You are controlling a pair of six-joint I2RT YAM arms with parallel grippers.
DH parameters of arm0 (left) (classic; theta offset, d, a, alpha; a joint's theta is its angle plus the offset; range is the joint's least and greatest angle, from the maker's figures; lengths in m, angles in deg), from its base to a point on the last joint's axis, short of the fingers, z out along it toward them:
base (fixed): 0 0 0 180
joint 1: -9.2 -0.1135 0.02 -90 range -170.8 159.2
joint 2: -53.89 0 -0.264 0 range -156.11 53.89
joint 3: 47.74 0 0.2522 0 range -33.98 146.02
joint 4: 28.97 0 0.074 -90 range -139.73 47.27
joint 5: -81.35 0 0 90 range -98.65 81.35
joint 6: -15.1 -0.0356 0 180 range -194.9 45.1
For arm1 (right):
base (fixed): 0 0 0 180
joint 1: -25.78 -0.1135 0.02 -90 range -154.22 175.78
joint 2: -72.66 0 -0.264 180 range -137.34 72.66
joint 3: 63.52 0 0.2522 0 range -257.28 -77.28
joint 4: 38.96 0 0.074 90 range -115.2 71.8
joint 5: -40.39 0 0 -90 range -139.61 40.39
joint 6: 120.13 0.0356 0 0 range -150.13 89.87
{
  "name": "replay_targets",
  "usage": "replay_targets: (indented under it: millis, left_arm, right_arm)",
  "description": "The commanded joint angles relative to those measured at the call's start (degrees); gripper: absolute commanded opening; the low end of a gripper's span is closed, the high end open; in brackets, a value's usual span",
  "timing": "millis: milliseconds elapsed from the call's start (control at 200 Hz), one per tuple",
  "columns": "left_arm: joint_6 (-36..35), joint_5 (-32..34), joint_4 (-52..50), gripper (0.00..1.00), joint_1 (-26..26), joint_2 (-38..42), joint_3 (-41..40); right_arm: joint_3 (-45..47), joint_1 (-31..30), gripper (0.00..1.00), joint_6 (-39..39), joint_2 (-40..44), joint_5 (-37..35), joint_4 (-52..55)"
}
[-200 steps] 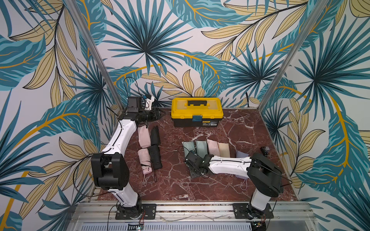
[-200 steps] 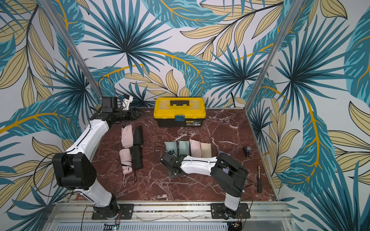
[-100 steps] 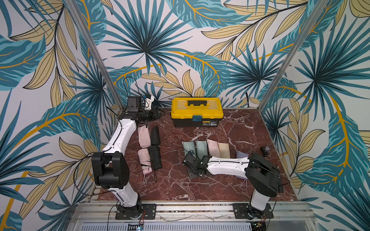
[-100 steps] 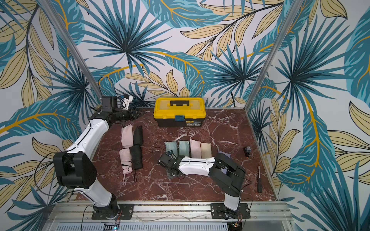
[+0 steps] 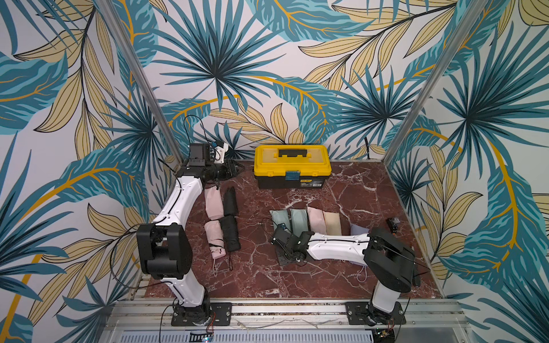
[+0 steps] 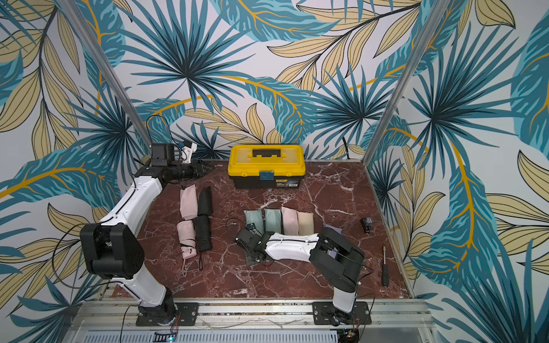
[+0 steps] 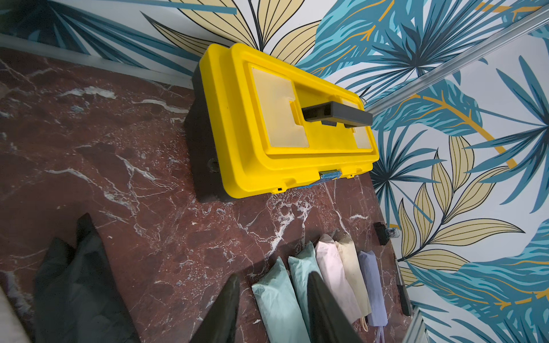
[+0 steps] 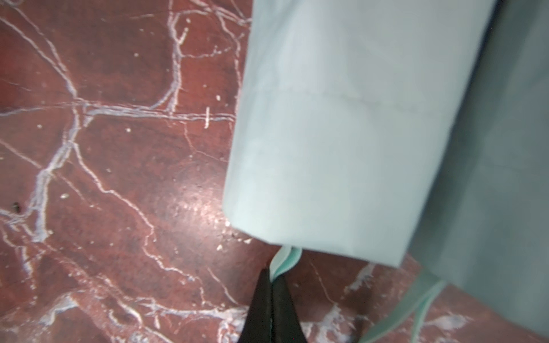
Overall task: Take umbrellas out of sleeves
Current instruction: Move the umbrella to the center of the board.
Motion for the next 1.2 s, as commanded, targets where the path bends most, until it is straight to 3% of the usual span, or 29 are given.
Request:
replay_targets:
  millis: [0, 295, 501, 681, 841, 996, 1197]
  left_arm:
    - [-0.34, 0.24, 0.61, 0.37, -0.37, -0.42, 0.76]
    - [-0.12, -0.73, 0.62, 0.37, 1.51, -2.17, 1.17]
    - [-6.98, 5.3, -0.76, 0.37, 7.56, -1.78, 0.23]
    - [-13.21, 14.47, -3.67, 0.38, 13.17, -1.99, -0.18]
    - [-7.85, 13.77, -4.26, 0.38, 15.11, -1.21, -2.65]
    - [-1.52, 16.26, 0.03, 0.39, 18.55, 3.35, -12.4]
    - [-1.86, 20.88, 2.36, 0.42, 23.36, 9.16, -21.52]
  right_arm:
    - [2.2, -0.39, 0.0, 0.44, -0.51, 3.07, -0.85]
    - [5.47, -3.43, 0.0, 5.57, 1.68, 3.51, -4.43]
    - [7.72, -6.43, 0.0, 8.38, 2.33, 3.47, -8.14]
    - [10.39, -8.79, 0.0, 10.39, 5.15, 1.57, -7.9]
    - [14.21, -10.3, 0.0, 12.01, 9.03, 0.0, -7.58]
    - [16.91, -10.52, 0.0, 12.89, 11.81, -1.22, -7.38]
    - [19.01, -10.51, 0.0, 14.03, 13.33, -2.83, -7.73]
